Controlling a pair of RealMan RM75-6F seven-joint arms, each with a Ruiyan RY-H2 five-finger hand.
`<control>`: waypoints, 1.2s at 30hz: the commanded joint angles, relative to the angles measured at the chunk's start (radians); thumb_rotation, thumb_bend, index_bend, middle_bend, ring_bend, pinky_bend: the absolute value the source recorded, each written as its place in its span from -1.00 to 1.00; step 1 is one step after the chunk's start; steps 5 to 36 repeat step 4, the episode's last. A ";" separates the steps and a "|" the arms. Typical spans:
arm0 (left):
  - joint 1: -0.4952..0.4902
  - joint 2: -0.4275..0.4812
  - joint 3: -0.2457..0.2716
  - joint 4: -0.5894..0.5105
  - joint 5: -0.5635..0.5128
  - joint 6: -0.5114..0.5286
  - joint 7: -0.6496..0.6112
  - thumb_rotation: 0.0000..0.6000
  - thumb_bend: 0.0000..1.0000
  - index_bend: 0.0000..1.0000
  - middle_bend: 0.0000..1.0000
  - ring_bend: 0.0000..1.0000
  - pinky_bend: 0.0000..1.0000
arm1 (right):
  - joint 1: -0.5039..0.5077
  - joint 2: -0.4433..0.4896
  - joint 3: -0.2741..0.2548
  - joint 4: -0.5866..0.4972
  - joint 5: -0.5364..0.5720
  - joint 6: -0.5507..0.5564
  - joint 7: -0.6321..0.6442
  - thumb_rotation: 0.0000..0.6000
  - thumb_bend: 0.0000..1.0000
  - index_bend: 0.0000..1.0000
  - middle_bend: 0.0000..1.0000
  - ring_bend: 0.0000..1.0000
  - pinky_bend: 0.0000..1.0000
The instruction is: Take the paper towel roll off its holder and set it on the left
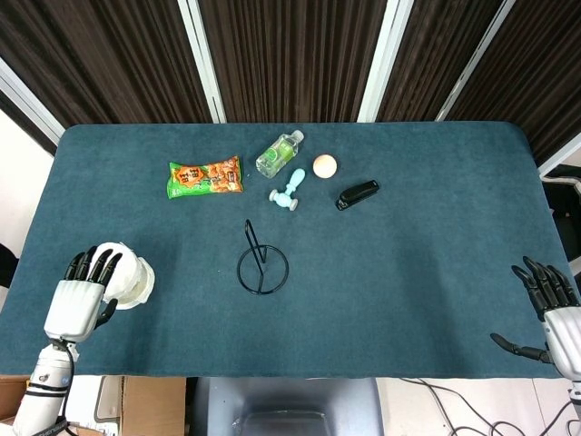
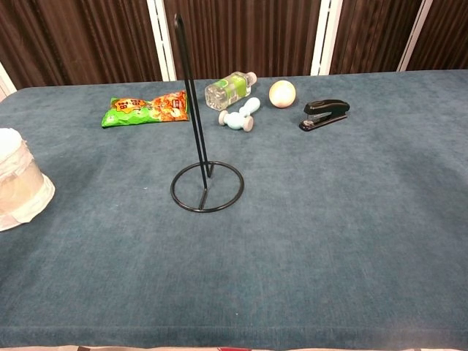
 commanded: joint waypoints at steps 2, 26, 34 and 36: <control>0.011 0.015 0.000 -0.041 -0.022 0.003 0.004 1.00 -0.32 -0.72 -0.73 -0.94 -0.71 | 0.002 0.000 -0.002 -0.003 0.000 -0.008 -0.003 1.00 -0.77 -1.00 -1.00 -1.00 -0.71; 0.012 0.017 0.000 -0.044 -0.028 0.000 0.008 1.00 -0.32 -0.72 -0.73 -0.94 -0.71 | 0.002 0.001 -0.003 -0.005 -0.001 -0.009 -0.002 1.00 -0.77 -1.00 -1.00 -1.00 -0.71; 0.012 0.017 0.000 -0.044 -0.028 0.000 0.008 1.00 -0.32 -0.72 -0.73 -0.94 -0.71 | 0.002 0.001 -0.003 -0.005 -0.001 -0.009 -0.002 1.00 -0.77 -1.00 -1.00 -1.00 -0.71; 0.012 0.017 0.000 -0.044 -0.028 0.000 0.008 1.00 -0.32 -0.72 -0.73 -0.94 -0.71 | 0.002 0.001 -0.003 -0.005 -0.001 -0.009 -0.002 1.00 -0.77 -1.00 -1.00 -1.00 -0.71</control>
